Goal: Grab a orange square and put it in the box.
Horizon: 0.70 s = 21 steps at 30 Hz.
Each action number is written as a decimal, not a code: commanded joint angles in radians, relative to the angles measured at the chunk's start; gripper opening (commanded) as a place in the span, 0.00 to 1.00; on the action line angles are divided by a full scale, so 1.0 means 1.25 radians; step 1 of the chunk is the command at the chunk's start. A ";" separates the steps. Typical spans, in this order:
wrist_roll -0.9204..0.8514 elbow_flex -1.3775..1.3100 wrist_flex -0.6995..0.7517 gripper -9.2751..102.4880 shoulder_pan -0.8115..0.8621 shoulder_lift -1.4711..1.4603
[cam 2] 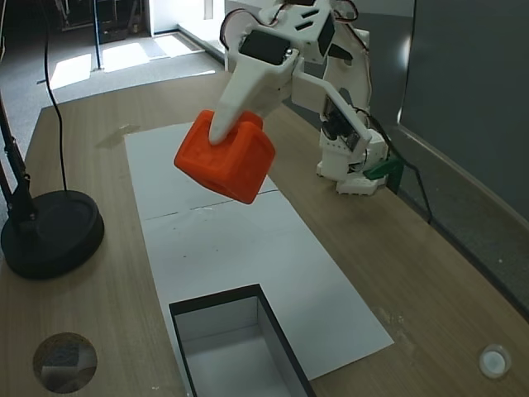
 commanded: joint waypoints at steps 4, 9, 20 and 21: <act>0.085 -0.249 -0.023 0.11 -0.047 -0.133; 0.114 -0.362 -0.016 0.11 -0.045 -0.241; 0.180 -0.382 -0.017 0.11 -0.092 -0.345; 0.182 -0.382 -0.017 0.11 -0.098 -0.350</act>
